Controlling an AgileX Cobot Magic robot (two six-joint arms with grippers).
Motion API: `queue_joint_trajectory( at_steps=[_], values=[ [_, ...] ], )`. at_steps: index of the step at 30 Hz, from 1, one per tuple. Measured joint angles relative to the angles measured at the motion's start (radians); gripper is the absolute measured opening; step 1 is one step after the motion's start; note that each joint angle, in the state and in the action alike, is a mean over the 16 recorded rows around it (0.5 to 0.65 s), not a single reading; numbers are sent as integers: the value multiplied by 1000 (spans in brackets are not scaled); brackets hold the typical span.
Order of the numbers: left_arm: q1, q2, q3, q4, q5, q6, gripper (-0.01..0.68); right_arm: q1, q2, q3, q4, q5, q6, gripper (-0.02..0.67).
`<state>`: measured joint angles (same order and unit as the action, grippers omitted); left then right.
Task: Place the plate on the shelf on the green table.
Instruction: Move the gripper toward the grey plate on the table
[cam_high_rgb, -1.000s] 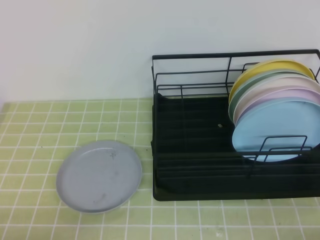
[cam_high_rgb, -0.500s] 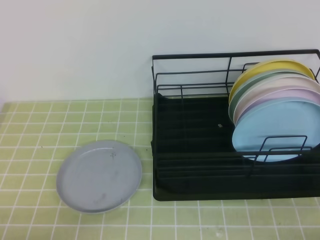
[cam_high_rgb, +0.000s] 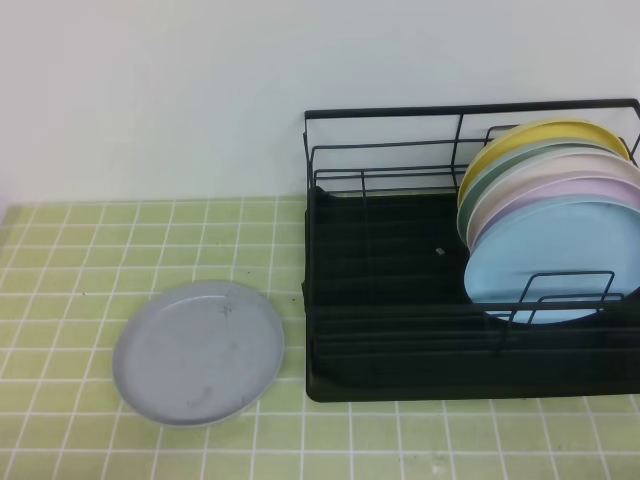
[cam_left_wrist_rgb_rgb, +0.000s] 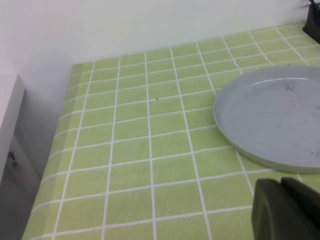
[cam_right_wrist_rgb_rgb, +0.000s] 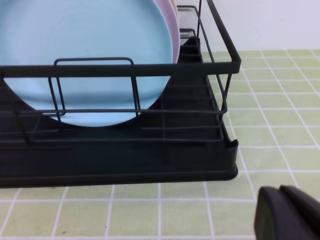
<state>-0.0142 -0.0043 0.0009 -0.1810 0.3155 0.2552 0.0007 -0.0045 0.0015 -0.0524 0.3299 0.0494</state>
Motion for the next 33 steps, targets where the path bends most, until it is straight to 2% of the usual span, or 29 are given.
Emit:
queue_joint_trajectory(
  at_steps=[13, 19, 26, 33],
  values=[
    [0, 1, 0, 21, -67, 3, -2, 0, 0, 0, -110, -49, -4, -3],
    [0, 1, 0, 42, -197, 9, -2, 0, 0, 0, -174, -214, -4, -3],
    [0, 1, 0, 58, -358, 17, -2, 0, 0, 0, -191, -491, 11, -3],
    [0, 1, 0, 58, -434, 19, -2, 0, 0, -1, -196, -679, 49, -3]
  ],
)
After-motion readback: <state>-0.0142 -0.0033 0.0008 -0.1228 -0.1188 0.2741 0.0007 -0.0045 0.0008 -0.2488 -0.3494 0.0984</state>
